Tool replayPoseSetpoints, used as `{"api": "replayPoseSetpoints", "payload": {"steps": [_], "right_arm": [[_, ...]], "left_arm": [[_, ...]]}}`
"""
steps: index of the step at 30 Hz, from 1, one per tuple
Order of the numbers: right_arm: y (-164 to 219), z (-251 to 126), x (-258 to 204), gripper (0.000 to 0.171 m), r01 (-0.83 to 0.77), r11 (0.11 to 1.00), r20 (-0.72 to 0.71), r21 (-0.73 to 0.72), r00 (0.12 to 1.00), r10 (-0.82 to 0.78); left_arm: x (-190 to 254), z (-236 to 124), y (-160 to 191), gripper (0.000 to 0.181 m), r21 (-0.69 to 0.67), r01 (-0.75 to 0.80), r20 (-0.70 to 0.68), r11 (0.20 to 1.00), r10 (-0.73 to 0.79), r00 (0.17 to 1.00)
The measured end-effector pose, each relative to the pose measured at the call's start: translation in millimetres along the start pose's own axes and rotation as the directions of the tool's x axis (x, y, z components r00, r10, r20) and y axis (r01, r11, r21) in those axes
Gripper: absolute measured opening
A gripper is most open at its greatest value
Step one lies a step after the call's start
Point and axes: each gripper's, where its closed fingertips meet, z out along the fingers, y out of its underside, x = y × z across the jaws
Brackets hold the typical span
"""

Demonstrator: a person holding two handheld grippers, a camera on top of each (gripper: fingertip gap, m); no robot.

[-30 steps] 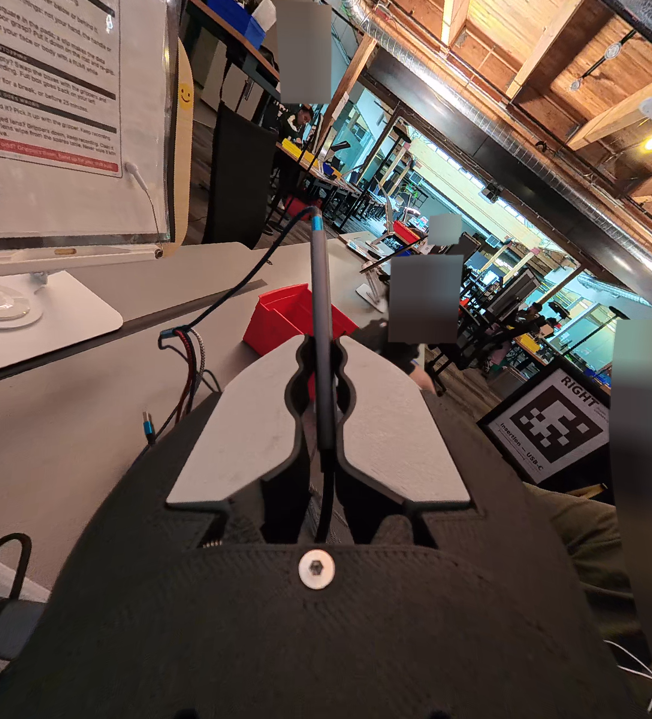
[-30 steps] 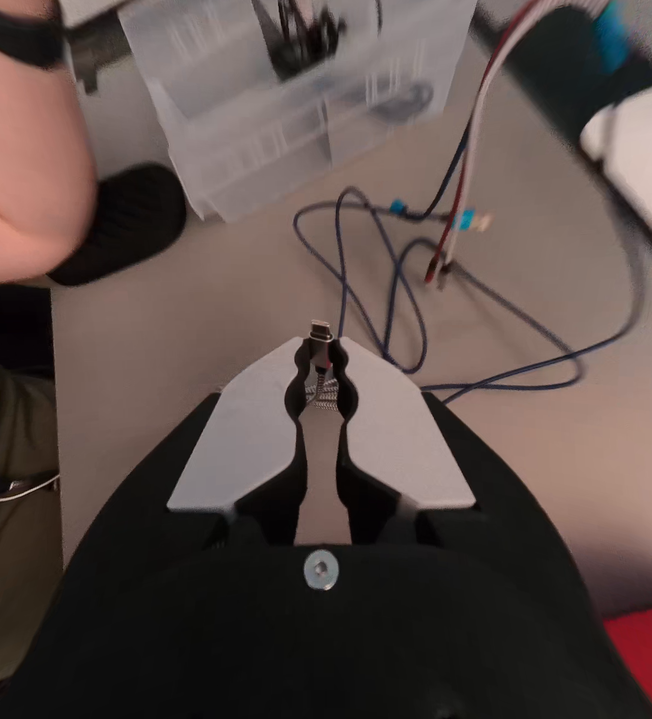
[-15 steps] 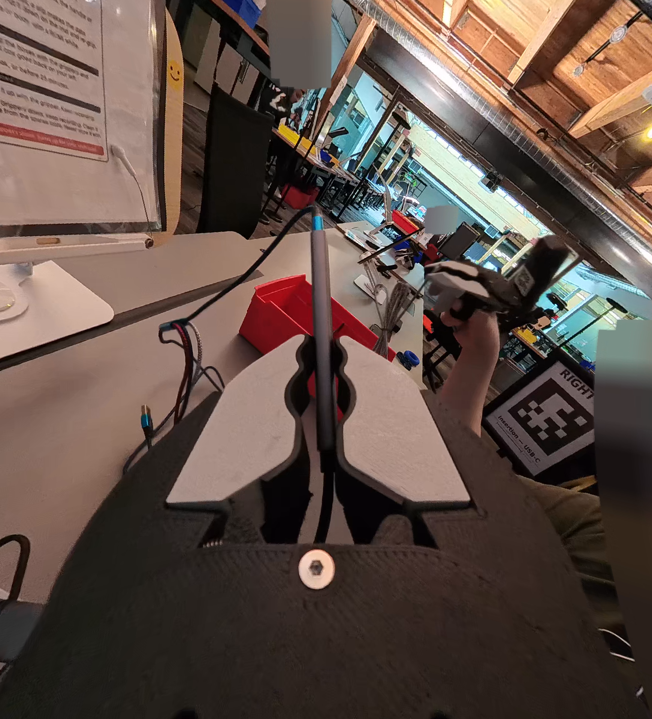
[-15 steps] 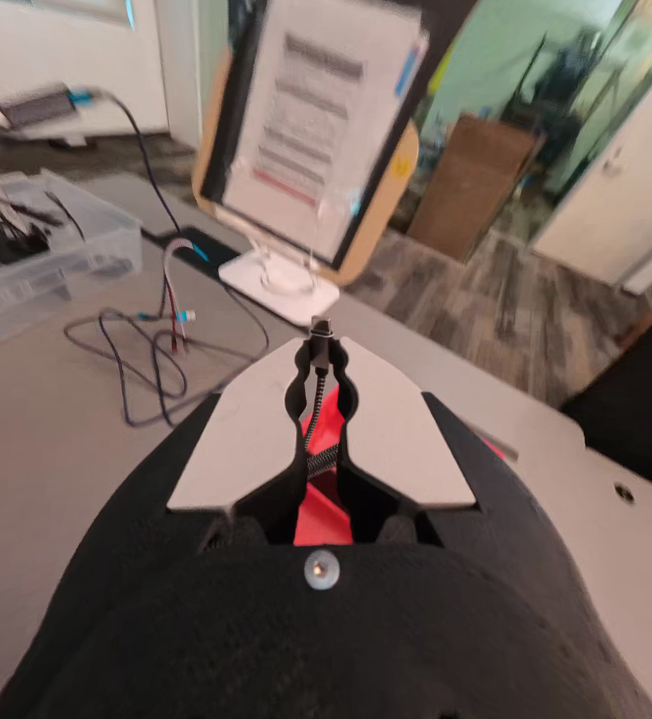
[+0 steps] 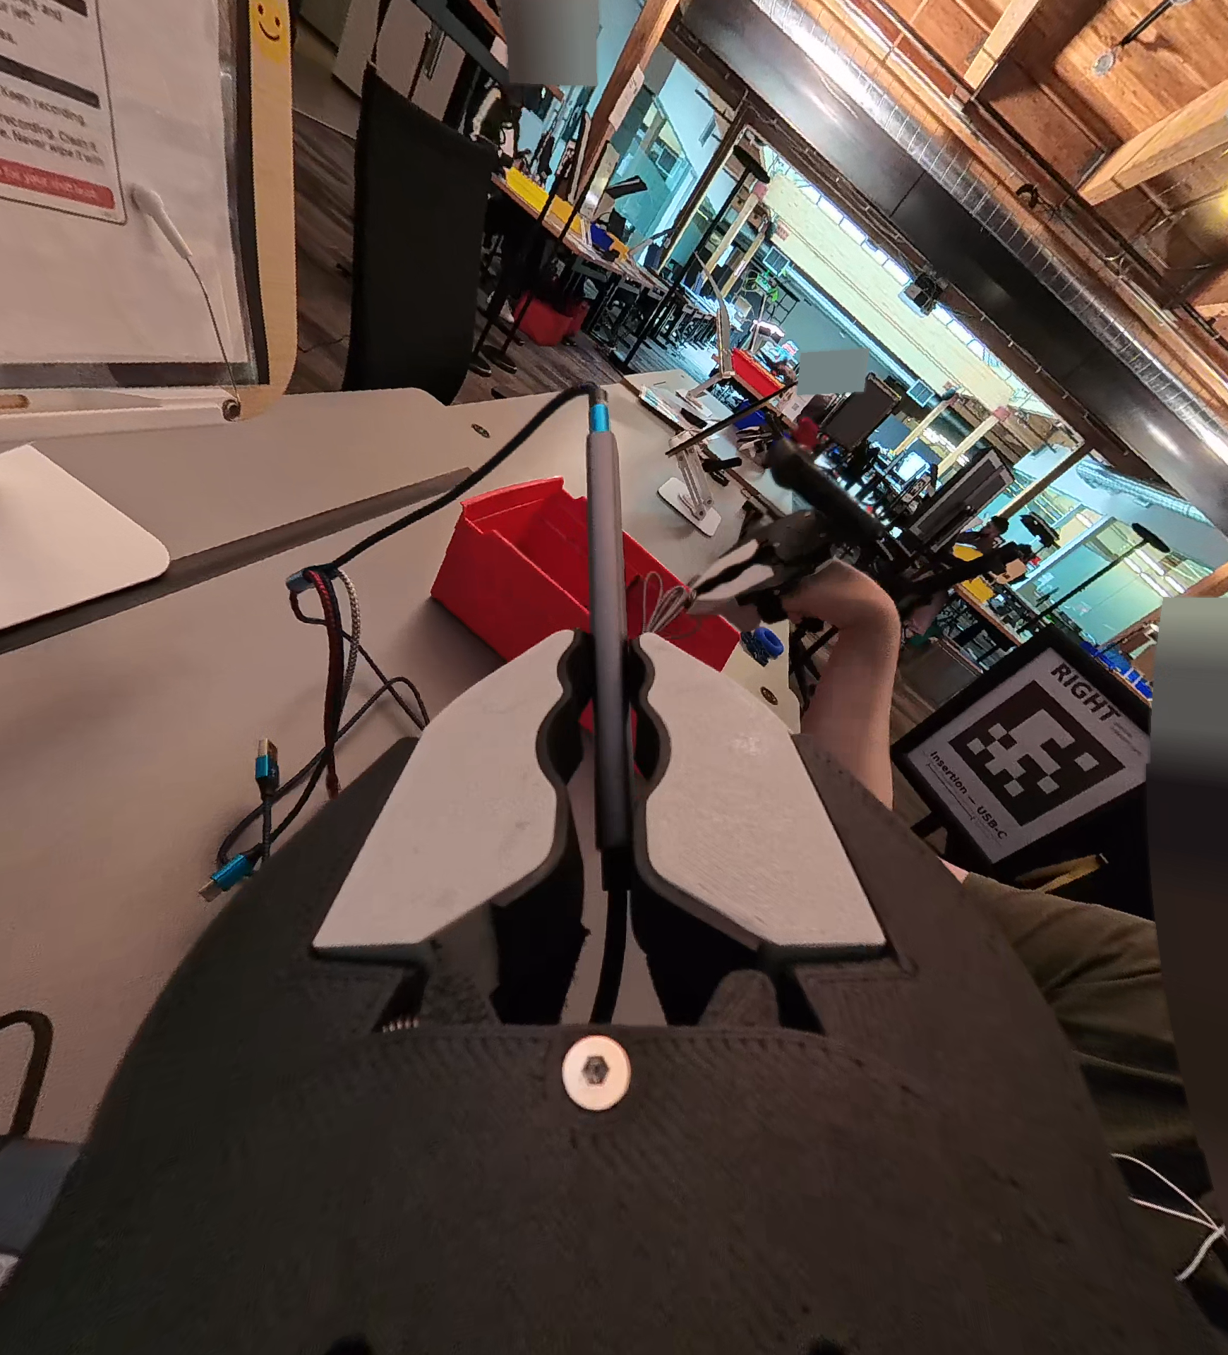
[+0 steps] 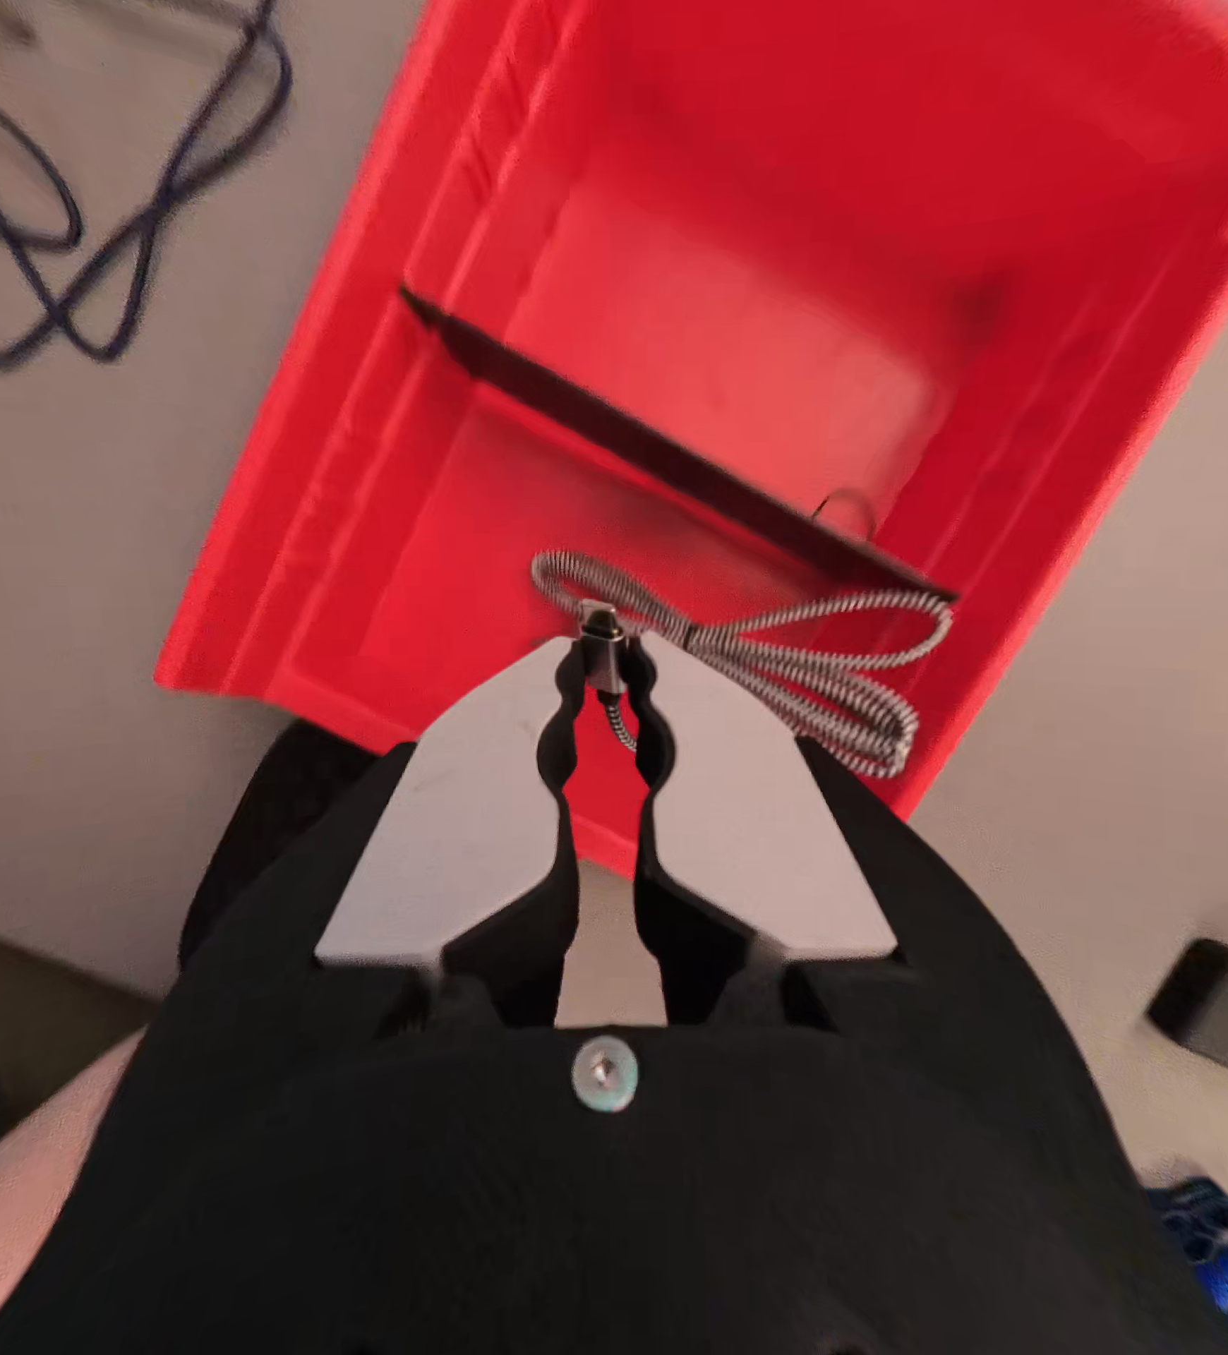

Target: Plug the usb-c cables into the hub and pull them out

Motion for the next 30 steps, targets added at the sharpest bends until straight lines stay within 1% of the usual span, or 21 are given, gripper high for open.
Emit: {"api": "replayPoseSetpoints", "payload": {"steps": [2,3,6,8,9,12,14,16,19,21,24,25,26,27,30], "right_arm": [[17.4,8.7,-7.5,0.012,-0.017,0.998,0.103,-0.061,0.994,0.024],[25.0,12.4,-10.2,0.012,-0.015,0.995,0.132,-0.098,0.991,0.028],[35.0,23.1,-24.0,0.011,0.052,0.984,0.213,-0.172,0.977,-0.014],[22.4,25.0,-40.1,0.009,0.154,0.981,0.276,-0.121,0.954,-0.116],[11.9,24.1,-44.4,0.009,0.191,0.979,0.27,-0.075,0.949,-0.165],[-11.8,17.5,-57.8,0.009,0.209,0.978,0.277,0.02,0.938,-0.206],[-11.8,19.5,-63.3,0.008,0.227,0.974,0.293,0.012,0.93,-0.221],[-6.0,28.9,-54.1,0.008,0.22,0.974,0.255,-0.05,0.946,-0.201],[3.5,48.2,-20.7,0.008,0.217,0.963,0.124,-0.161,0.972,-0.198],[-1.9,58.4,-14.9,0.008,0.223,0.965,0.135,-0.135,0.969,-0.205],[-10.3,66.2,-11.6,0.009,0.294,0.953,0.12,-0.068,0.951,-0.285],[-11.5,67.0,-11.4,0.013,0.304,0.951,0.105,-0.059,0.949,-0.297],[-11.5,66.6,-11.8,0.021,0.316,0.947,0.096,-0.062,0.946,-0.309],[-12.1,64.7,-12.6,0.026,0.324,0.944,0.089,-0.063,0.944,-0.318],[-28.1,48.2,-14.8,0.032,0.306,0.952,0.042,0.011,0.951,-0.306]], "left_arm": [[0.0,1.6,1.2,0.008,-0.005,0.002,-0.002,1.0,-0.002,1.0],[0.1,2.2,1.8,0.008,-0.007,0.003,-0.003,1.0,-0.003,1.0],[0.8,3.5,2.9,0.008,-0.011,0.003,-0.004,1.0,-0.003,1.0],[1.0,4.1,3.4,0.008,-0.013,0.002,-0.003,1.0,-0.002,1.0],[1.2,4.4,3.7,0.008,-0.014,0.003,-0.003,1.0,-0.003,1.0],[1.7,5.2,4.1,0.008,-0.015,0.005,-0.007,1.0,-0.005,1.0],[1.8,5.9,4.6,0.008,-0.018,0.005,-0.008,1.0,-0.005,1.0],[1.6,6.8,5.5,0.009,-0.021,0.005,-0.007,1.0,-0.005,1.0],[2.2,8.5,6.8,0.008,-0.027,0.008,-0.012,1.0,-0.009,1.0],[3.1,9.3,7.5,0.008,-0.03,0.007,-0.014,1.0,-0.007,1.0],[4.3,10.1,8.3,0.008,-0.034,0.003,-0.016,0.999,-0.004,1.0],[4.3,10.2,8.4,0.008,-0.036,0.004,-0.017,0.999,-0.004,1.0],[4.3,10.2,8.5,0.008,-0.036,0.005,-0.017,0.999,-0.005,1.0],[4.0,10.2,8.4,0.008,-0.036,0.006,-0.018,0.999,-0.006,1.0],[4.0,9.8,8.4,0.008,-0.035,0.01,-0.02,0.999,-0.011,1.0]]}}
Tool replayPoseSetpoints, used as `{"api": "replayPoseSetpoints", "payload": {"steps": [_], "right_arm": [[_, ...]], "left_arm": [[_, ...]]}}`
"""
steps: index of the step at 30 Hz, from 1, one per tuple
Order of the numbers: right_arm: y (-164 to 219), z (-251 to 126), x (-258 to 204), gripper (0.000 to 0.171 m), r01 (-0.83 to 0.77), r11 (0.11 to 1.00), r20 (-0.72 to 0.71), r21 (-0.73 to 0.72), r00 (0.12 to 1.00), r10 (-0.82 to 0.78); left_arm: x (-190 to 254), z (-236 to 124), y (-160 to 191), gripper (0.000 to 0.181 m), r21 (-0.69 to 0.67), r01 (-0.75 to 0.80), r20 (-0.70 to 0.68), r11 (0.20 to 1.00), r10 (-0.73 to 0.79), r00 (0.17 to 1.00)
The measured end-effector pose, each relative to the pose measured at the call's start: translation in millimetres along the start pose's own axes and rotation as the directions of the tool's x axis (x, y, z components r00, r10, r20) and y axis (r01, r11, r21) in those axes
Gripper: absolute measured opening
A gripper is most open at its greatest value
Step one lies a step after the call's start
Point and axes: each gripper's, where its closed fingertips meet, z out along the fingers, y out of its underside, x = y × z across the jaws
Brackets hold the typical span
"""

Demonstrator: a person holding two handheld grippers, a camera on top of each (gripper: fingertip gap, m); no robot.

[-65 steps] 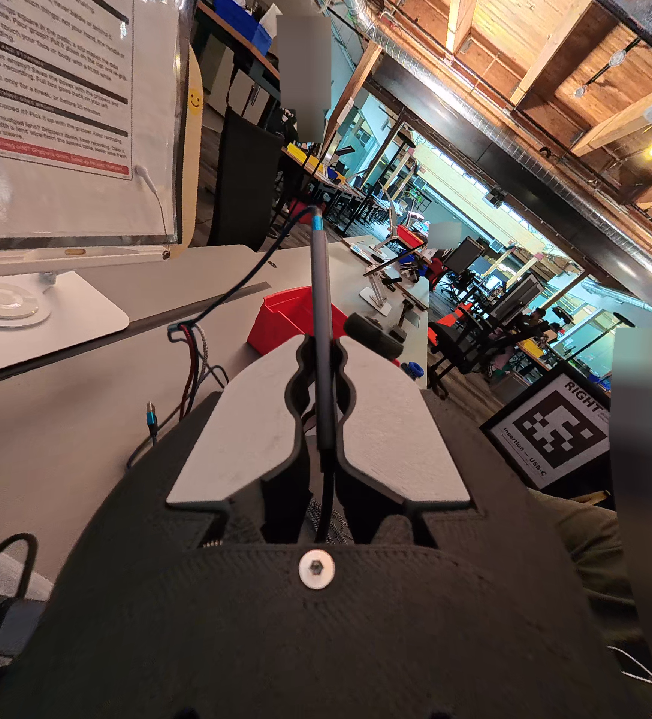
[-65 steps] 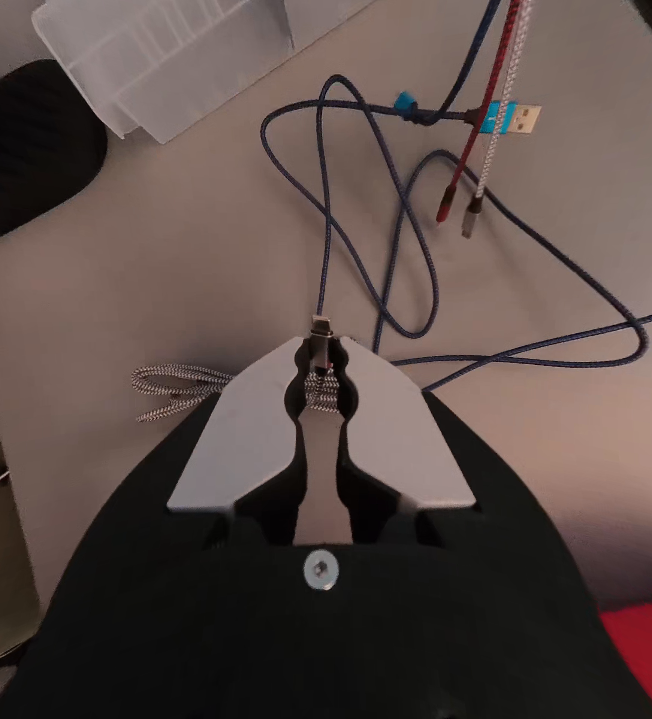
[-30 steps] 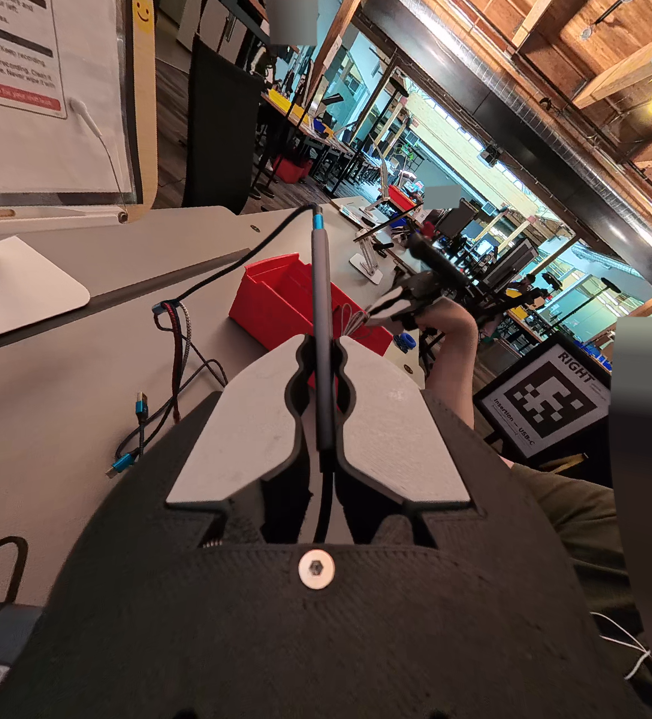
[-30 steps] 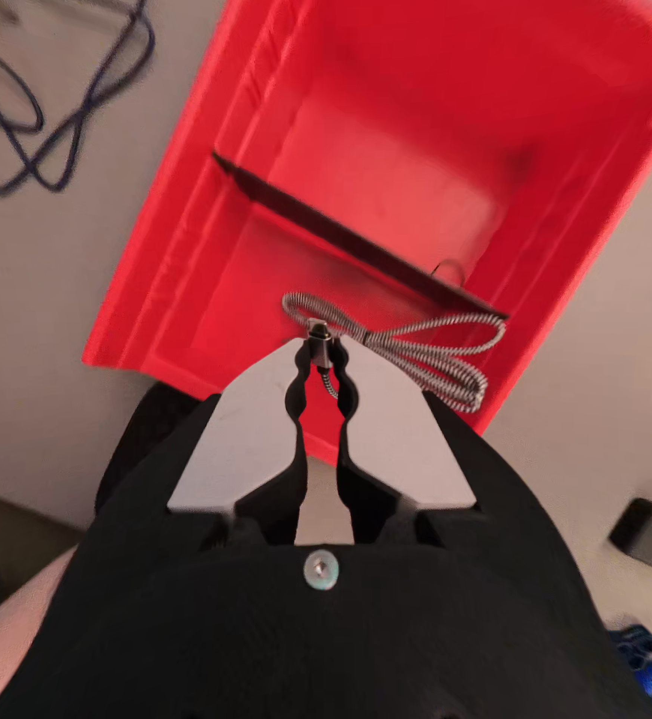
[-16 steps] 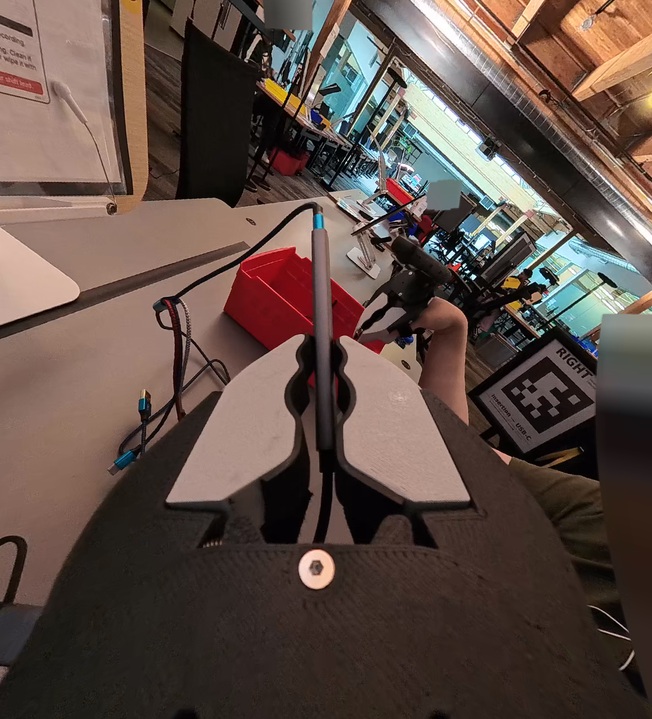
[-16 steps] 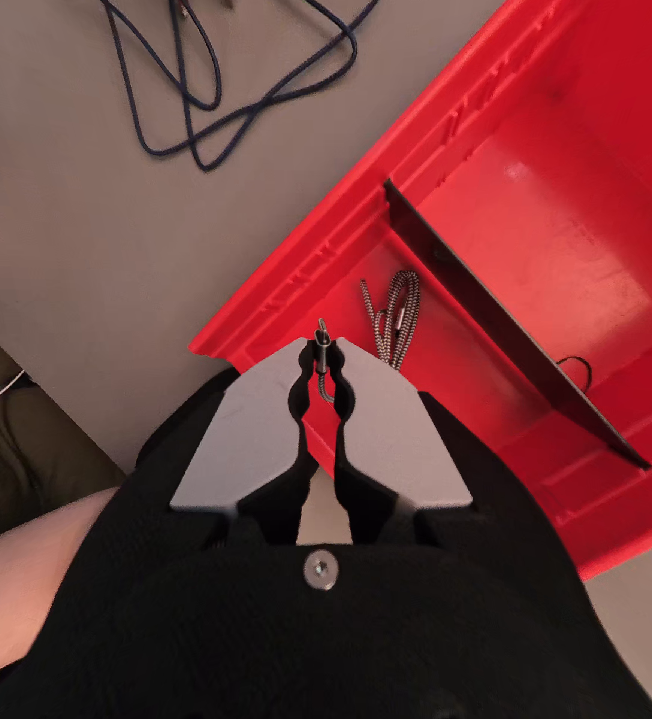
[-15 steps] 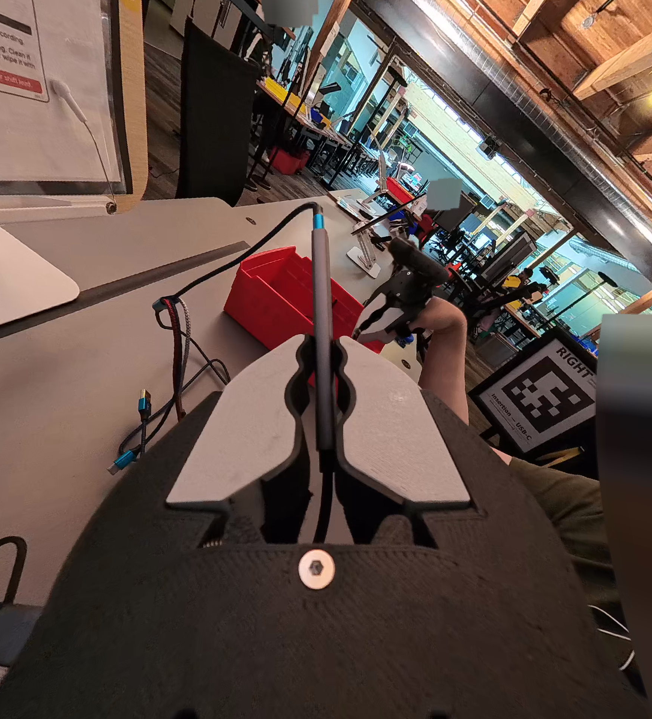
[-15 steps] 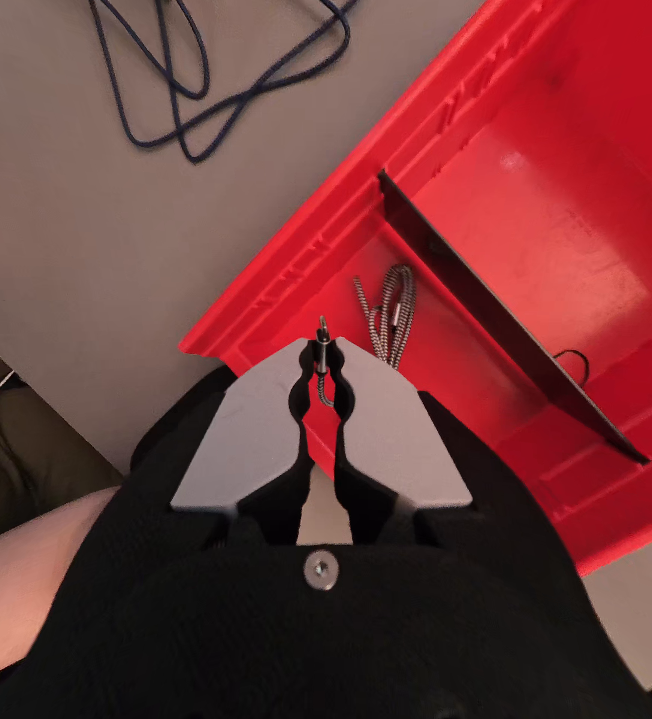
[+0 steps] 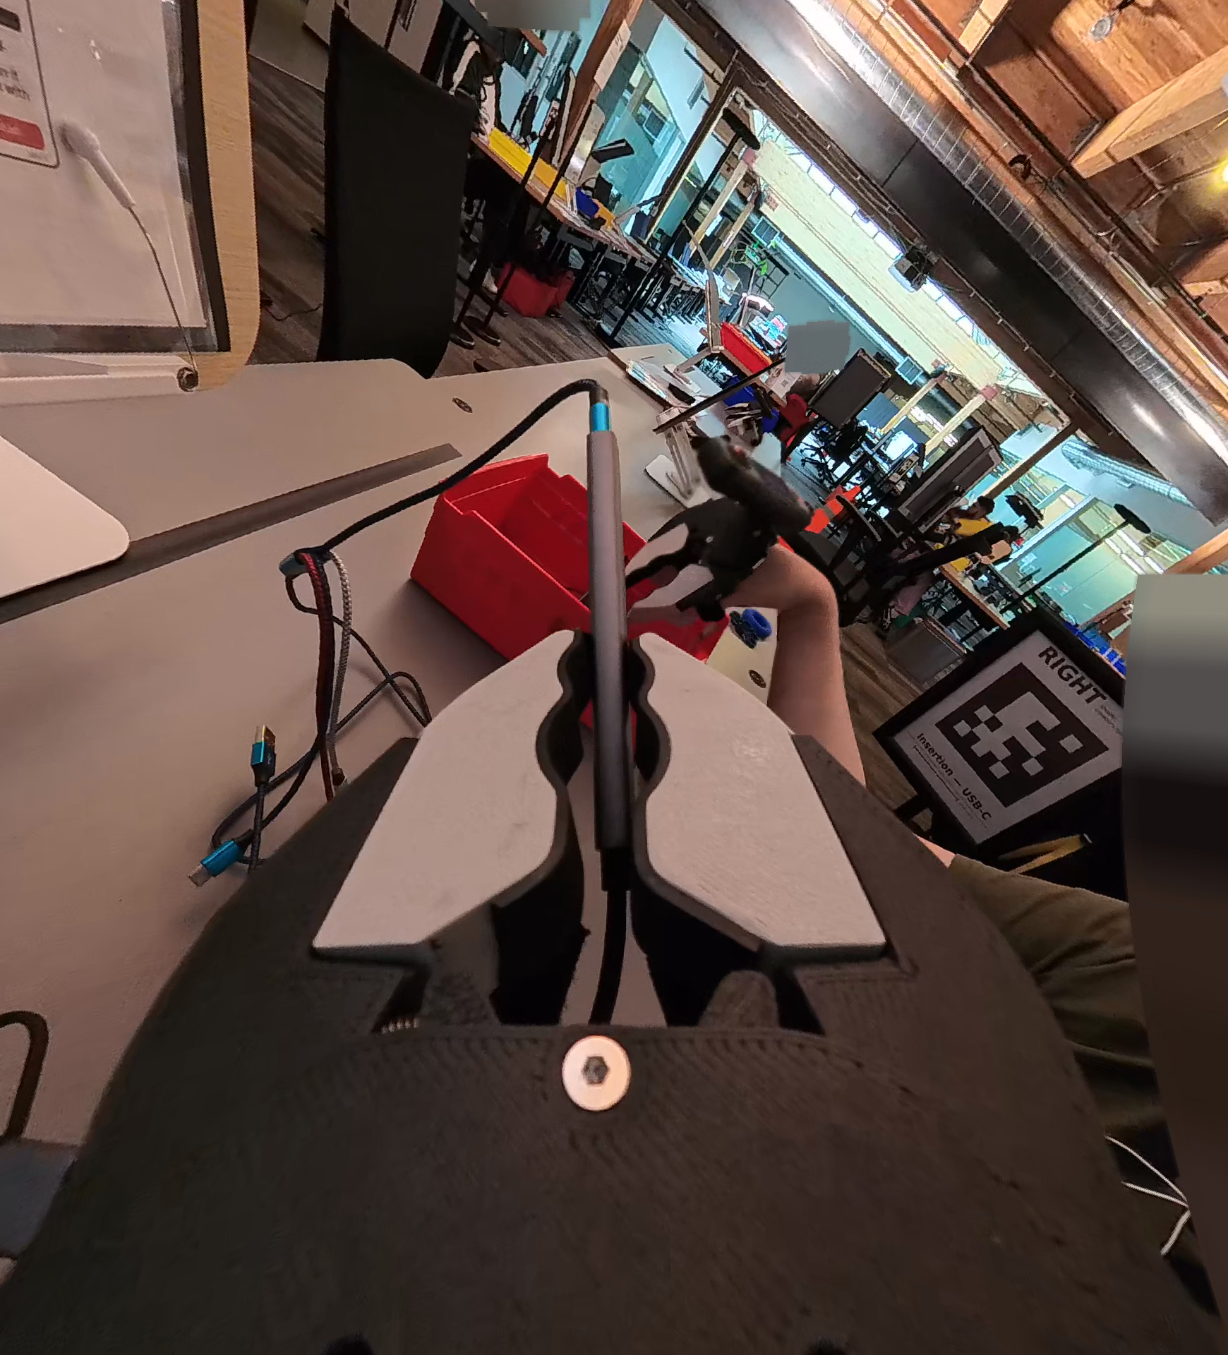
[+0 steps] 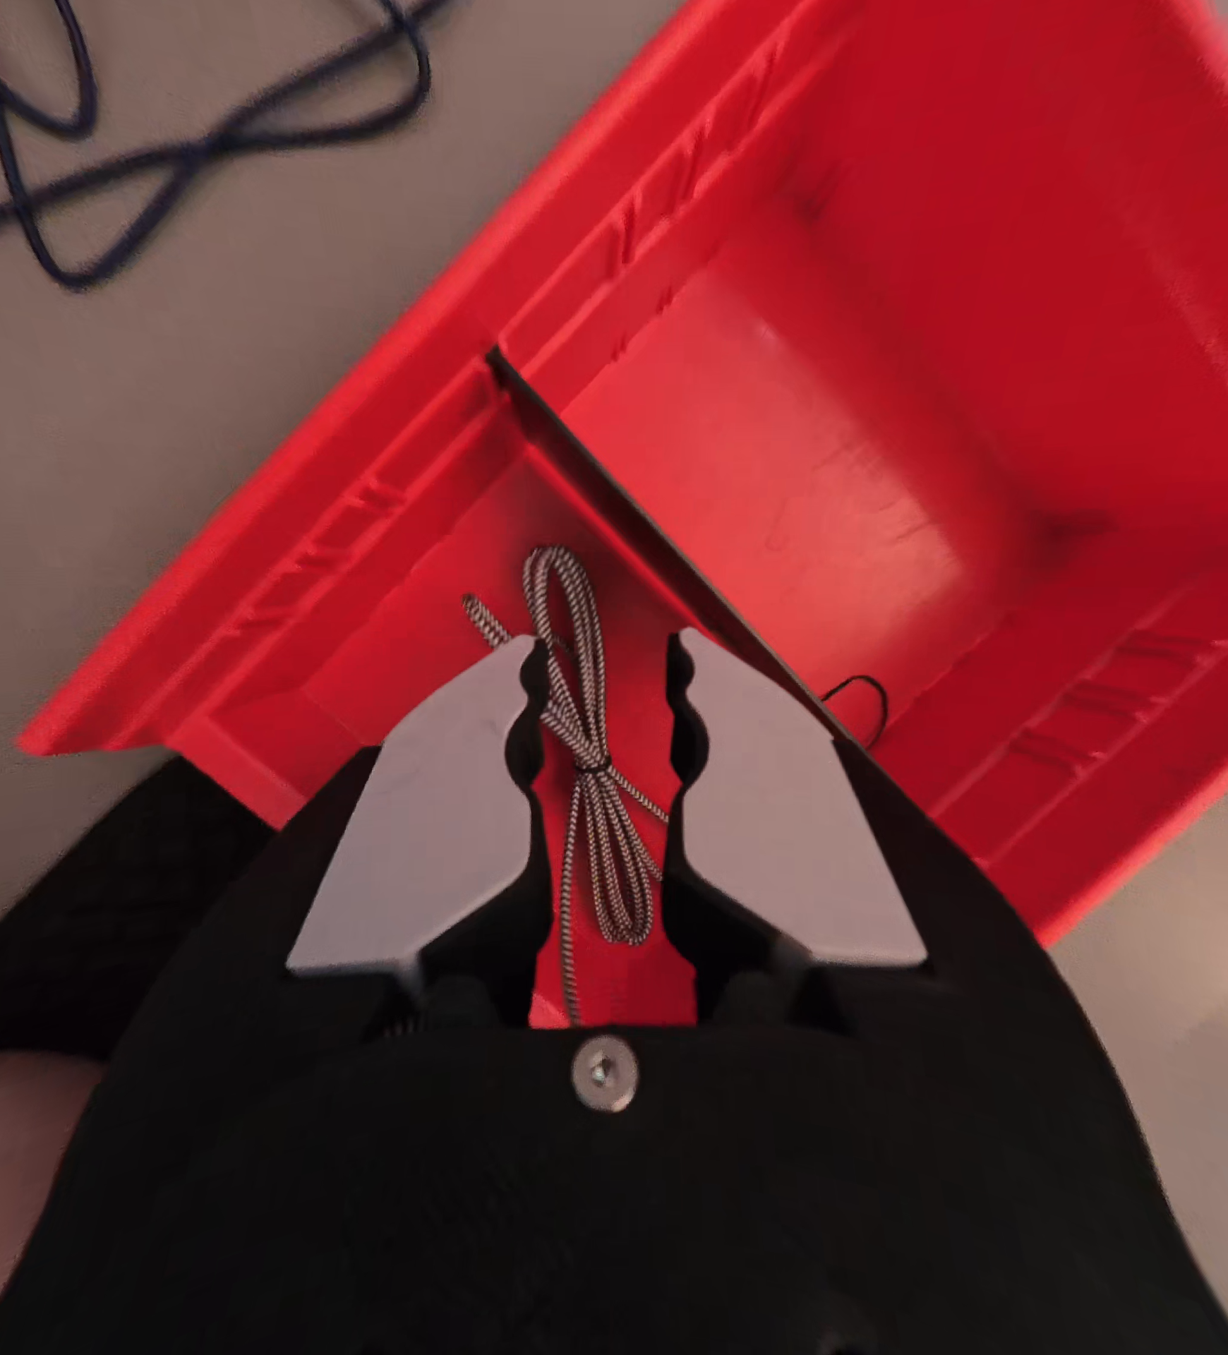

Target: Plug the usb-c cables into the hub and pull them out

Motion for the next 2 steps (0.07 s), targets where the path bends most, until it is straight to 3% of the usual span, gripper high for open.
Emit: {"api": "replayPoseSetpoints", "payload": {"steps": [2], "right_arm": [[-10.5,-17.2,-6.8,0.033,-0.006,0.999,-0.006,0.051,1.0,0.006]], "left_arm": [[1.7,0.1,0.0,0.008,-0.001,0.0,-0.006,1.0,0.0,1.0]]}}
